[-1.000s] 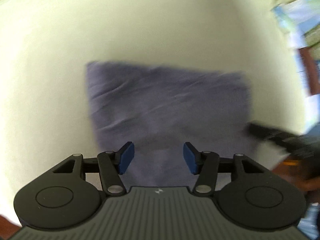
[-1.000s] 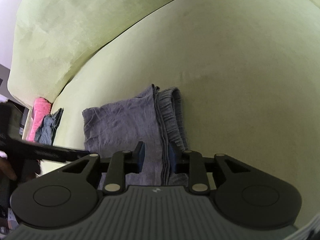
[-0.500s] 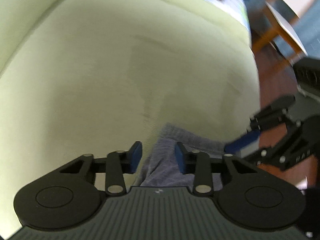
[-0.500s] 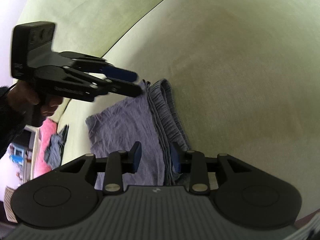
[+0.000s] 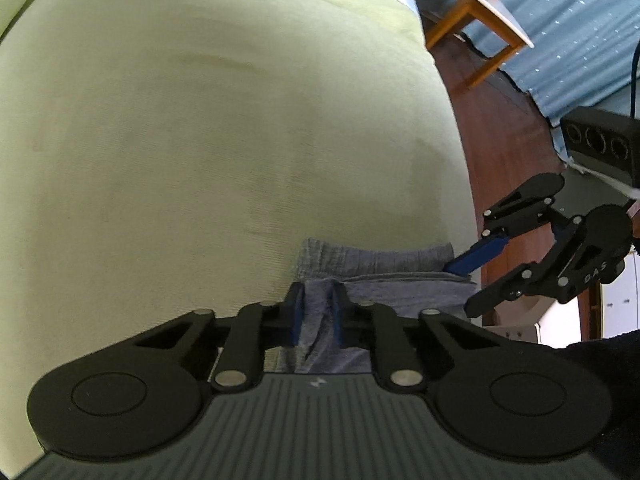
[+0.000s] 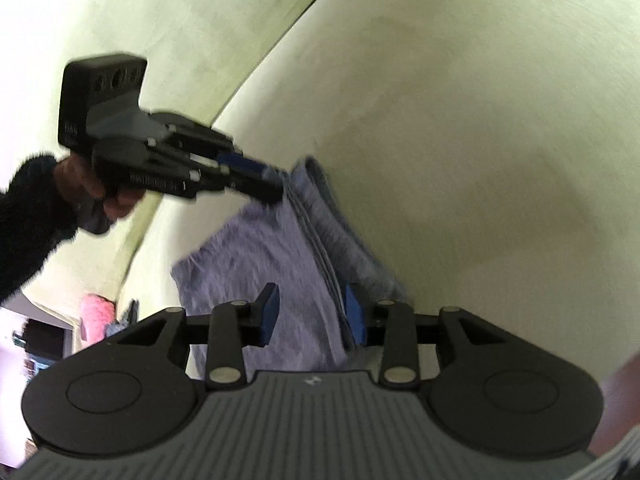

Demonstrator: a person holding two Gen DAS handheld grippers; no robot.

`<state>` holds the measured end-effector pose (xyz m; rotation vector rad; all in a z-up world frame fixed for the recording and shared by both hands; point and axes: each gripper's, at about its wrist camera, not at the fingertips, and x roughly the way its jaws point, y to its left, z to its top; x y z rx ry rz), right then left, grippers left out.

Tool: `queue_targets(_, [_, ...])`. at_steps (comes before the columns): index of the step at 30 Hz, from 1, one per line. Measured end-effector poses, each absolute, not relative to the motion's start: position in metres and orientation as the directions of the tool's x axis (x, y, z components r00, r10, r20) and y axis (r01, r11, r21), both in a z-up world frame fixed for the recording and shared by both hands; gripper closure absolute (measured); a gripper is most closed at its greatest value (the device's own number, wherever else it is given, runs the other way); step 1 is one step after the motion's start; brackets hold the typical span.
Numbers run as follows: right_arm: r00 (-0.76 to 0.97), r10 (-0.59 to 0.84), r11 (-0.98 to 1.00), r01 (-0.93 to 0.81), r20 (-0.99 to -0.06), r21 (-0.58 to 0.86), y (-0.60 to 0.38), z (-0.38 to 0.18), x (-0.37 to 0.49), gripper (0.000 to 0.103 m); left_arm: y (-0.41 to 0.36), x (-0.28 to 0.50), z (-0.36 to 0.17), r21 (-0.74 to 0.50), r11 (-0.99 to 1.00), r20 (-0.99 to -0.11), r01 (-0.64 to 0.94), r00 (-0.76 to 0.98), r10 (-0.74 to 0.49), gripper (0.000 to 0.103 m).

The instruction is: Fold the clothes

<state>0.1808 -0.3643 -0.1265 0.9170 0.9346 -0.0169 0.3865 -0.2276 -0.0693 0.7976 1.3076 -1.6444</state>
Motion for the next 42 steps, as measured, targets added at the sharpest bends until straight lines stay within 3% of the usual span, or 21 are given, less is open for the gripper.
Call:
queue_targets(9, [0.673,0.241,0.609,0.457,-0.7,0.649,-0.356,-0.123,0.156,0.071,-0.23,0.392,-0.07,-0.396,-0.138,-0.878,0.908,-0.418,-0.233,0.095])
queue_targets(11, [0.669,0.214,0.625,0.466,-0.712,0.626,-0.354,-0.121,0.157,0.086,-0.232,0.393,-0.072,-0.389,-0.154,-0.88,0.908,-0.416,-0.231,0.095])
queue_targets(14, [0.647,0.189,0.667,0.467,-0.739,0.58,-0.349,-0.12,0.159,0.099,-0.232,0.395,-0.07,-0.382,-0.167,-0.88,0.909,-0.413,-0.236,0.097])
queue_targets(28, [0.642,0.126,0.721,0.464,-0.756,0.514,-0.345,-0.102,0.16,0.1,-0.234,0.399,-0.056,-0.362,-0.242,-0.867,0.9,-0.421,-0.267,0.098])
queue_targets(34, [0.605,0.145,0.678,0.515,-0.783,0.524,-0.346,-0.117,0.162,0.095,-0.236,0.4,-0.065,-0.358,-0.241,-0.874,0.902,-0.414,-0.254,0.098])
queue_targets(37, [0.606,0.142,0.662,0.53,-0.782,0.531,-0.346,-0.118,0.159,0.085,-0.236,0.402,-0.066,-0.359,-0.243,-0.875,0.901,-0.416,-0.249,0.098])
queue_targets(42, [0.602,0.141,0.656,0.537,-0.786,0.53,-0.343,-0.118,0.155,0.085,-0.236,0.402,-0.066,-0.359,-0.247,-0.876,0.9,-0.416,-0.242,0.098])
